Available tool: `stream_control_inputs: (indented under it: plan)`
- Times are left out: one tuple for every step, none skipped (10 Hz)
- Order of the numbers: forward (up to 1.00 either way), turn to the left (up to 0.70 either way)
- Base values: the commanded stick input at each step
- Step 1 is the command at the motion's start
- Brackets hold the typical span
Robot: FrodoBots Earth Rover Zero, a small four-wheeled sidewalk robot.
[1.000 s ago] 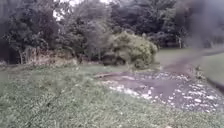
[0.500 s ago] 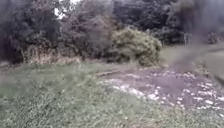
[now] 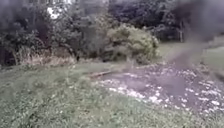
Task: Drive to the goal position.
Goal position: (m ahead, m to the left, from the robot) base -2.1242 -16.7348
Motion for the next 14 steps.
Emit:
stream_control_inputs:
  plan:
    - [0.45,-0.27]
    - [0.45,-0.27]
    - [0.45,-0.27]
    - [0.45,-0.27]
    - [0.45,-0.27]
    - [0.45,-0.27]
    - [0.45,-0.27]
    - [0.45,-0.27]
    - [0.45,-0.27]
    - [0.45,-0.27]
    - [0.45,-0.27]
    - [0.45,-0.27]
    - [0.45,-0.27]
    - [0.45,-0.27]
